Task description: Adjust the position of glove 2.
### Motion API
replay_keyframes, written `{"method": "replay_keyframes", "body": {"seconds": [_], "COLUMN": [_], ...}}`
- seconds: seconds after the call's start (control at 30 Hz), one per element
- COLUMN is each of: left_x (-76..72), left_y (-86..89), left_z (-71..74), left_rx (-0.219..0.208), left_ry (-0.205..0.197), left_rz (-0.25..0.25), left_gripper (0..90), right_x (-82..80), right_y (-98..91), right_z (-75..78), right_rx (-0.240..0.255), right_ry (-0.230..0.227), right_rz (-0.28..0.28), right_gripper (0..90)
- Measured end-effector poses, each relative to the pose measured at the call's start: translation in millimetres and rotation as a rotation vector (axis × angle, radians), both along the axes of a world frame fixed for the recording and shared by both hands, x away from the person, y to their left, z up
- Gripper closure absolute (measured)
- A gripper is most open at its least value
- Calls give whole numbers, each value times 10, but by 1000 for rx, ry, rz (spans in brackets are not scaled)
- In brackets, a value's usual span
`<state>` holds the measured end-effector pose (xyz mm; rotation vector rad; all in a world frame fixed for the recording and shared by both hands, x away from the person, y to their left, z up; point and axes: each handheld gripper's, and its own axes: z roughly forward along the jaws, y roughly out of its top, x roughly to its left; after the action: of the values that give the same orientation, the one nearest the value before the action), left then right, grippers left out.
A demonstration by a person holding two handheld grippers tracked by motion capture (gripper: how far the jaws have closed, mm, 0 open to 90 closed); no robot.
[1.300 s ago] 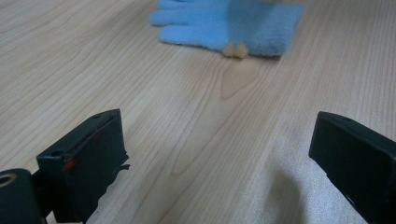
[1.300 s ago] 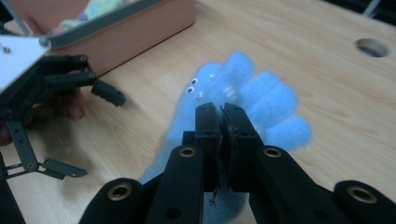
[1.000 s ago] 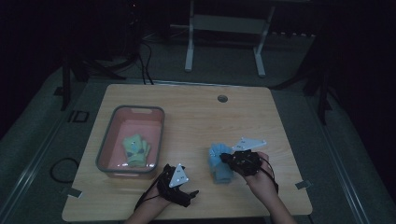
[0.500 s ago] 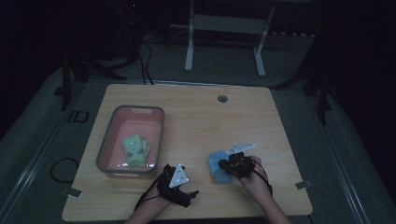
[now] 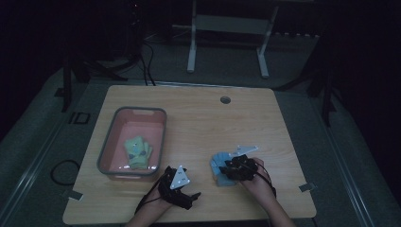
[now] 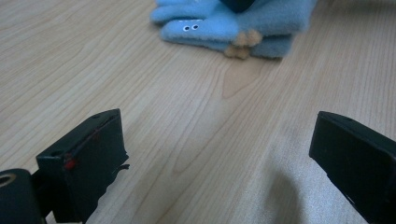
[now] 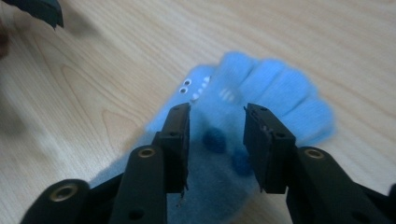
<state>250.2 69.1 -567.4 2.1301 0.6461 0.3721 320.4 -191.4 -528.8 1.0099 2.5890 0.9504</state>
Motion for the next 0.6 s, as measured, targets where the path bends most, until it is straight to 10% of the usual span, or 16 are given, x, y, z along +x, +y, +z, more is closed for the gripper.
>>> {"method": "replay_keyframes", "body": {"seconds": [0.3,0.6], "left_x": [-22,-43], "left_y": [-22,-51], "left_z": [5,40], "left_rx": [23,21], "left_ry": [-65,-17], "left_rz": [29,42], "left_gripper": [37,38], "right_x": [12,34], "right_y": [-106,-252], "right_z": [130,142], "right_rx": [86,117], "right_ry": [7,-19], "right_rz": [34,28], "right_gripper": [187,146]}}
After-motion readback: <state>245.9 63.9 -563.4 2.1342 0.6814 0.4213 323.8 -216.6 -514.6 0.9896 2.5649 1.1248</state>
